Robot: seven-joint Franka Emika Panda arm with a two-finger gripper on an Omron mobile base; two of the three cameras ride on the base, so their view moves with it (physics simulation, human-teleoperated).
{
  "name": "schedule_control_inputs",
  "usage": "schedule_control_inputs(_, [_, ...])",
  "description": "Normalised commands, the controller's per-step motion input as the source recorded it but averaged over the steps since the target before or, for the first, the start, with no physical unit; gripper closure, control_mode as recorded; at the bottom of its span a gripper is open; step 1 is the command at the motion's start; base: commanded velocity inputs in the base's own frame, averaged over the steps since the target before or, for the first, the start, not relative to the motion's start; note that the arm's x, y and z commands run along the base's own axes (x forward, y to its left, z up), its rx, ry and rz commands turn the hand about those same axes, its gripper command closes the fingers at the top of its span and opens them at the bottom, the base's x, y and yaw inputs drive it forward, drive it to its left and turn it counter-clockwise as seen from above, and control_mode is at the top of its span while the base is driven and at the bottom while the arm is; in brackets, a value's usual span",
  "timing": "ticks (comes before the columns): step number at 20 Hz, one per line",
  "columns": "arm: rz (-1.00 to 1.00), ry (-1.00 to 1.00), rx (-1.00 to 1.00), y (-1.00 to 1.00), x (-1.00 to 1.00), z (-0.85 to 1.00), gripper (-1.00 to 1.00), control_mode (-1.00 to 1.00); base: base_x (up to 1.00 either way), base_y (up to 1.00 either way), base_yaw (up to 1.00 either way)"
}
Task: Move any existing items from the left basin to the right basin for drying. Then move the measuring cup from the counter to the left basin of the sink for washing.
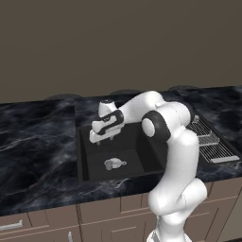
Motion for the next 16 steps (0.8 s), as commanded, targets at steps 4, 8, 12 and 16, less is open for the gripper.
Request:
schedule_control_inputs(4, [0.00, 0.00, 0.00, 0.00, -0.42, 0.81, -1.00, -1.00, 0.00, 0.00, 0.00])
schedule_control_inputs(8, [0.00, -0.01, 0.00, 0.00, -0.54, 0.80, -1.00, -1.00, 0.00, 0.00, 0.00])
schedule_control_inputs(12, [0.00, 0.00, 0.00, 0.01, -0.56, 0.72, -1.00, -1.00, 0.00, 0.00, 0.00])
schedule_control_inputs(16, [0.00, 0.00, 0.00, 0.06, -0.68, 0.72, -1.00, -1.00, 0.00, 0.00, 0.00])
